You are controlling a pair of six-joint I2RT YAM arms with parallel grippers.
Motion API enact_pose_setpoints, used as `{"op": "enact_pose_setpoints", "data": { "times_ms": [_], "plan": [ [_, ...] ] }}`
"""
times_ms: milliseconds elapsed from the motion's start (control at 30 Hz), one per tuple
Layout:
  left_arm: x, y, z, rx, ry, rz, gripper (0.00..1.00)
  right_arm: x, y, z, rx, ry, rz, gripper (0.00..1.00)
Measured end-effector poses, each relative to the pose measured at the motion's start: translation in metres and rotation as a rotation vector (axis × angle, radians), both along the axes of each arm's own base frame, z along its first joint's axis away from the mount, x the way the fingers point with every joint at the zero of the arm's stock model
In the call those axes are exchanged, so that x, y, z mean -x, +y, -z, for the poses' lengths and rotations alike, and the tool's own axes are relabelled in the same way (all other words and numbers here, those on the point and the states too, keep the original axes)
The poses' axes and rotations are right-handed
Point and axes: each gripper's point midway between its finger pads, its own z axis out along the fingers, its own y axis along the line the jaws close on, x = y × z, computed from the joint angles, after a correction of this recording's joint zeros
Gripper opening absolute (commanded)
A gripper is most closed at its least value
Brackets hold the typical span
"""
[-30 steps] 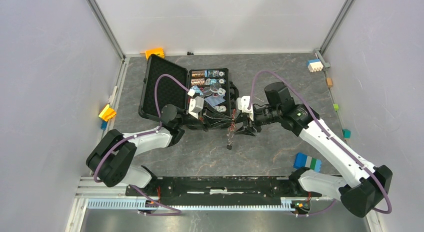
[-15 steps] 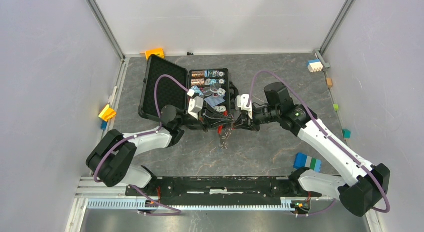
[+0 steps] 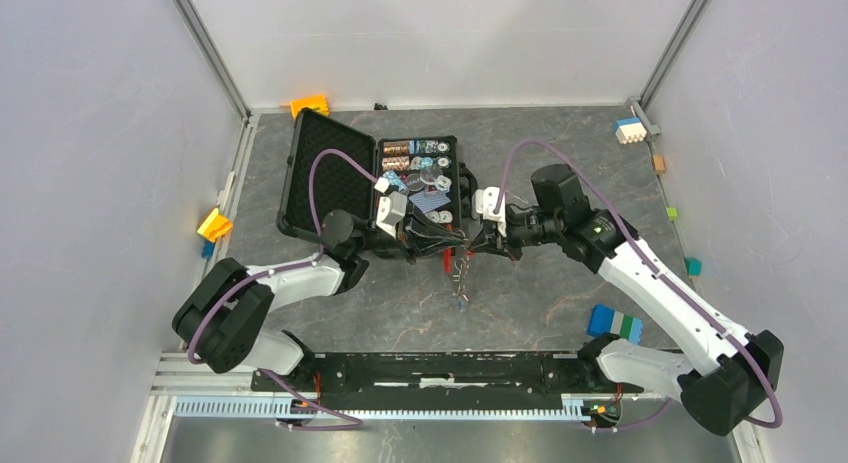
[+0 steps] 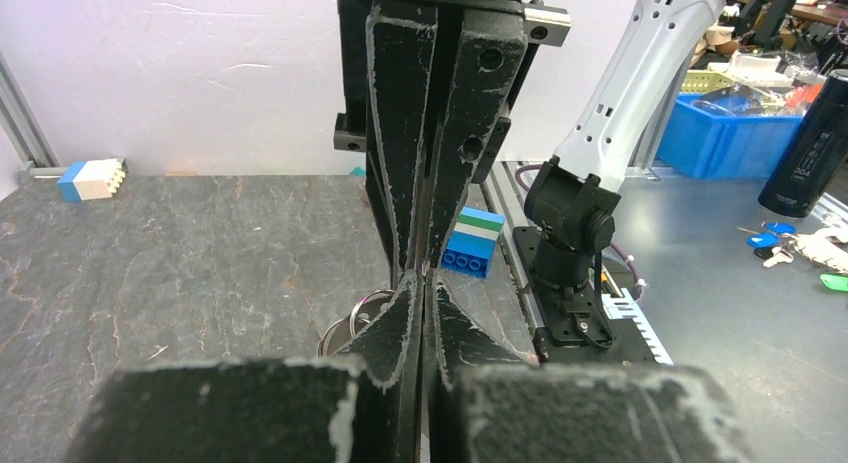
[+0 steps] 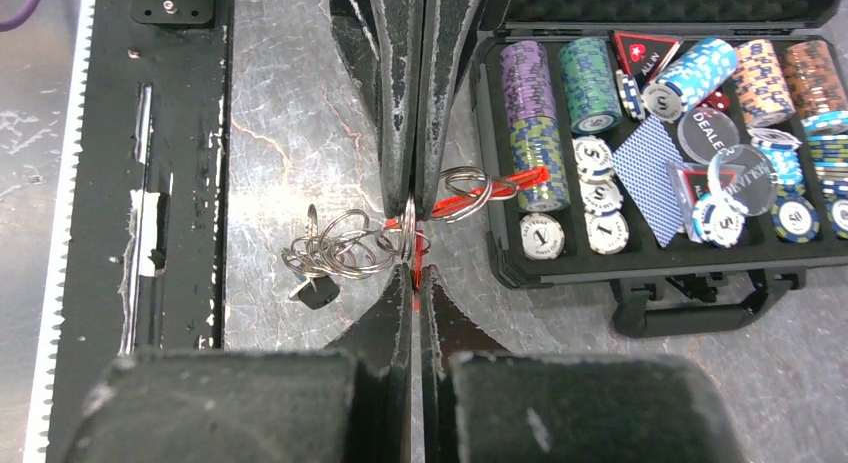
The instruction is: Put the keys on the keyring
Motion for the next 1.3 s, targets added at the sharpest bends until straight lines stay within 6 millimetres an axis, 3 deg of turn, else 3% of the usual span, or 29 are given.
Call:
{"op": "enact_pose_setpoints", "data": {
  "times_ms": [433, 933, 1300],
  "plan": [
    [0.0, 0.0, 0.001, -0.002, 0.002, 0.0, 0.02, 0.001, -0.015, -0.005, 0.039, -0.077, 0.035, 0.0],
    [0.002, -0.001, 0.012, -0.042, -0.004, 0.017, 0.02, -0.003, -0.014, -0.021, 0.046, -0.092, 0.032, 0.0],
    [0.002, -0.001, 0.019, -0.067, -0.003, 0.024, 0.02, -0.003, -0.015, -0.021, 0.063, -0.073, 0.035, 0.0]
  ]
}}
